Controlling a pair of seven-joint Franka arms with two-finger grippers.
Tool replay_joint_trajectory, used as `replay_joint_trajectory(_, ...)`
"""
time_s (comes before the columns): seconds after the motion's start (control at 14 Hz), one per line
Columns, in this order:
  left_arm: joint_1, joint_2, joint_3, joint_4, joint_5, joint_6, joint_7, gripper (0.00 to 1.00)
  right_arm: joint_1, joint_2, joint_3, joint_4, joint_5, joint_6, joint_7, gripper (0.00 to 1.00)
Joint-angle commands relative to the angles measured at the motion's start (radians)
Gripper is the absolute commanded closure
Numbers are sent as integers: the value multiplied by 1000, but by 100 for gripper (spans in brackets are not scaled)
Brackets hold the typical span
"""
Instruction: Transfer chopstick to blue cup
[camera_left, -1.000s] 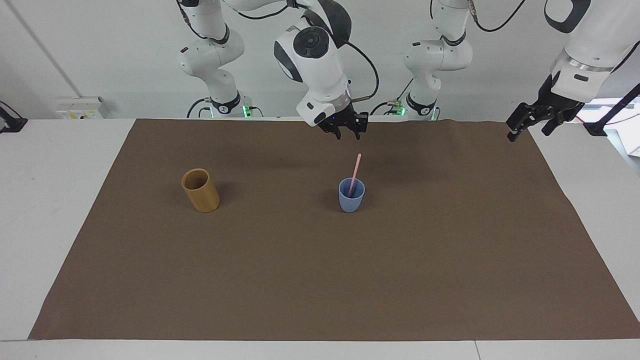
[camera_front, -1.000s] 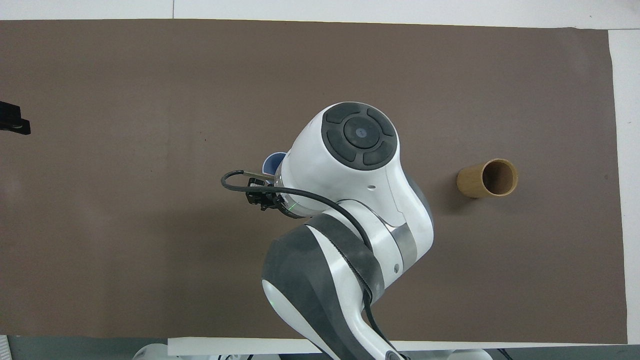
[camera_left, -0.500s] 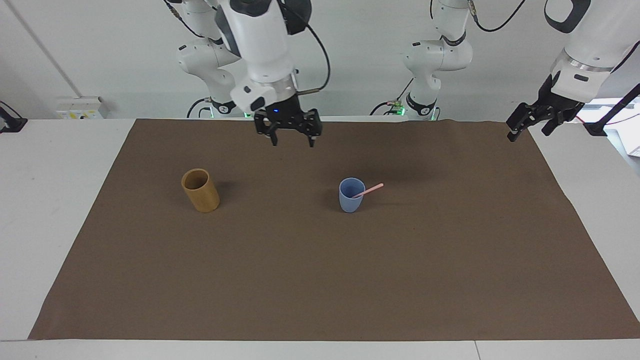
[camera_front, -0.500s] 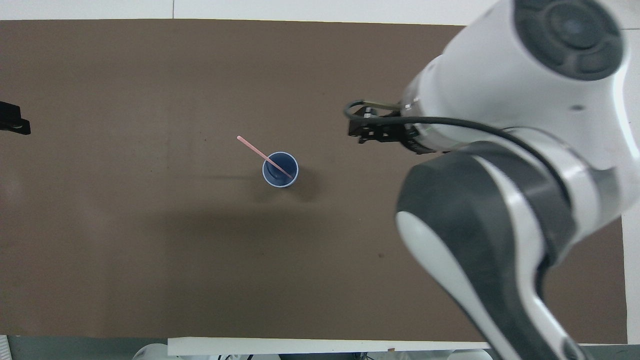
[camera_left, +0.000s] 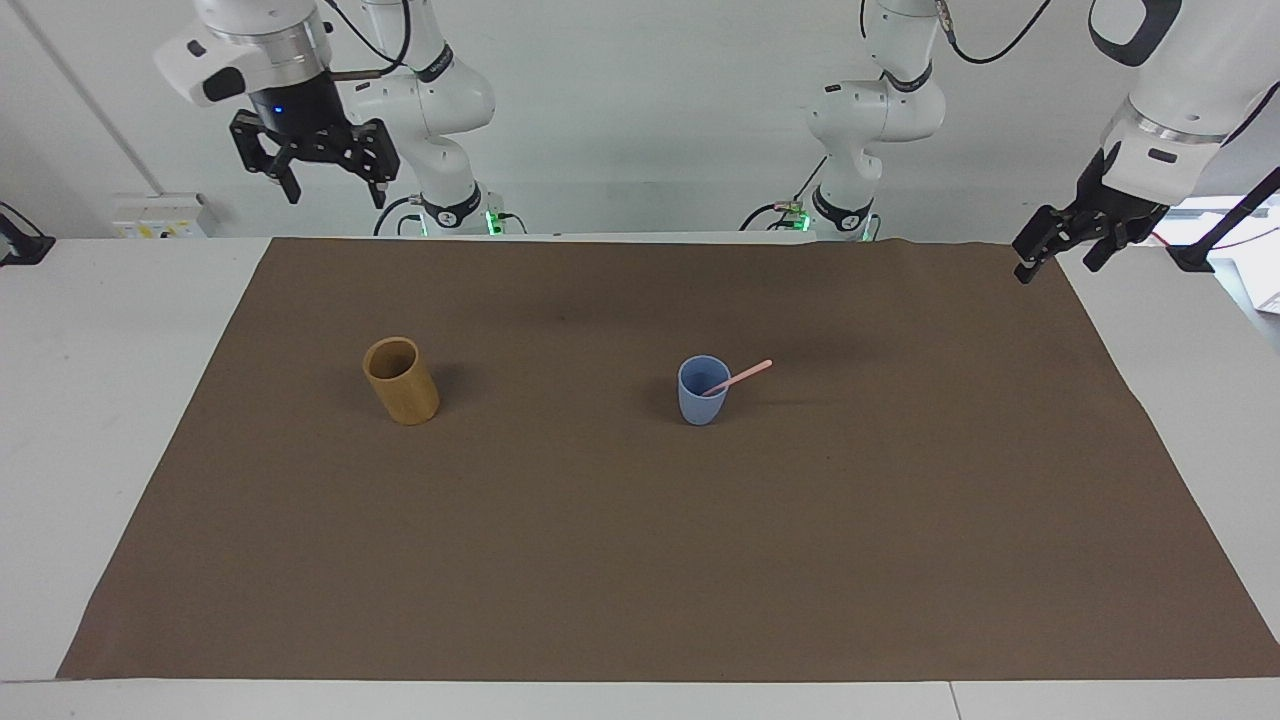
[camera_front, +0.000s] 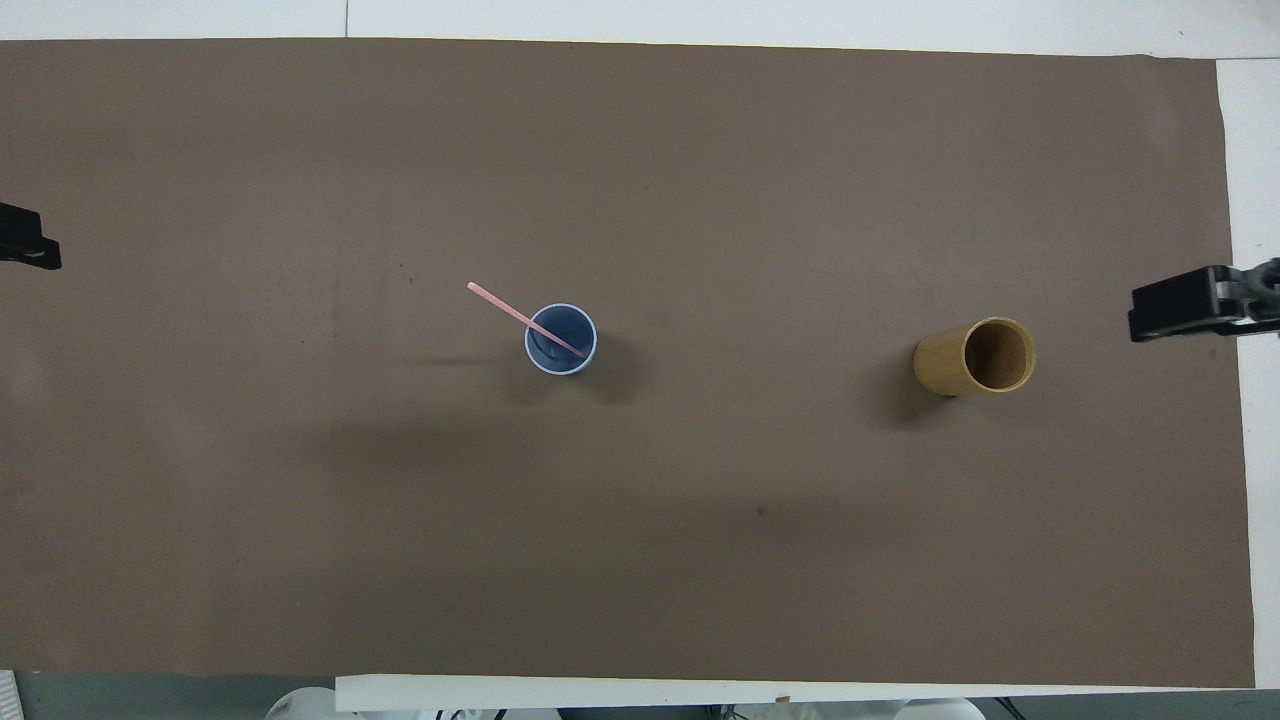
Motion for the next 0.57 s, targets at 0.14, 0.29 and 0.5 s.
replay_joint_trajectory(0.14,9,-13,-4,-13,-6,-8,2,0,-169,30,112,-8,41,8,-83,0)
replay_joint_trajectory(0.29,9,-13,-4,-13,-6,-8,2,0,-203,65,132,-3,39,-3,-86,0)
replay_joint_trajectory(0.5,9,-13,-4,-13,-6,-8,2,0,-209,67,127,-6,41,-5,-84,0)
